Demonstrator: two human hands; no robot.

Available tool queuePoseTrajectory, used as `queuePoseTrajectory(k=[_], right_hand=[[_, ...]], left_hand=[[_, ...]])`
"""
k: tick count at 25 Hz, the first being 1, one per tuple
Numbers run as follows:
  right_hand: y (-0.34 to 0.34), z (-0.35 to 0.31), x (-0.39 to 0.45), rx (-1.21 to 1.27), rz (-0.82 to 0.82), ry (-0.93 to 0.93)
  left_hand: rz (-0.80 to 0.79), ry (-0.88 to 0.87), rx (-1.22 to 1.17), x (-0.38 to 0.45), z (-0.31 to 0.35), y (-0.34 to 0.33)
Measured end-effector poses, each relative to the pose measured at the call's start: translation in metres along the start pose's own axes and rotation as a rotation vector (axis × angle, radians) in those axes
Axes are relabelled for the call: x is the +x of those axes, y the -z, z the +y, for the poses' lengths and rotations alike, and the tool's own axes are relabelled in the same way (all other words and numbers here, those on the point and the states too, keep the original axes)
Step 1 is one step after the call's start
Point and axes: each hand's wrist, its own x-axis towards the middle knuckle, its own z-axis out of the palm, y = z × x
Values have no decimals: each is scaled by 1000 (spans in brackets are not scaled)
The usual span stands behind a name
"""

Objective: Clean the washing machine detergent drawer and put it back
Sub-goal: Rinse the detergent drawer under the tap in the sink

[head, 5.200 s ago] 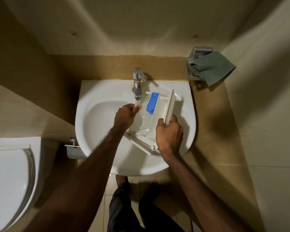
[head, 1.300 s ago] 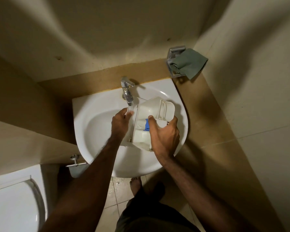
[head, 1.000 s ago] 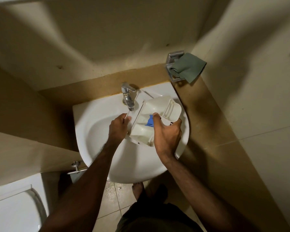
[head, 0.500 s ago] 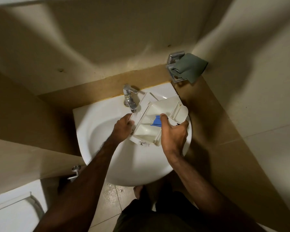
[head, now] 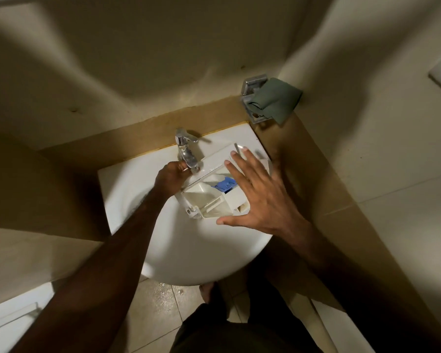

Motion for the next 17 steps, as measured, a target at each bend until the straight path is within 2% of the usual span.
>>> queuePoseTrajectory(k=[3, 8, 10, 12, 13, 17], right_hand=[[-8, 15, 11, -95, -4, 115], [-21, 25, 11, -179, 263, 194], [-28, 31, 4, -190, 299, 186], [-34, 36, -2, -144, 330, 90], [-36, 38, -3, -102, 349, 33], [-39, 38, -3, -62, 382, 8]], left_hand=[[-23, -22, 22, -4, 5, -4], [24, 17, 27, -7, 15, -11], [46, -45, -177, -6, 13, -8], [61, -103, -492, -9, 2, -8], [79, -95, -574, -11, -3, -10], [152, -47, -704, -25, -19, -27]])
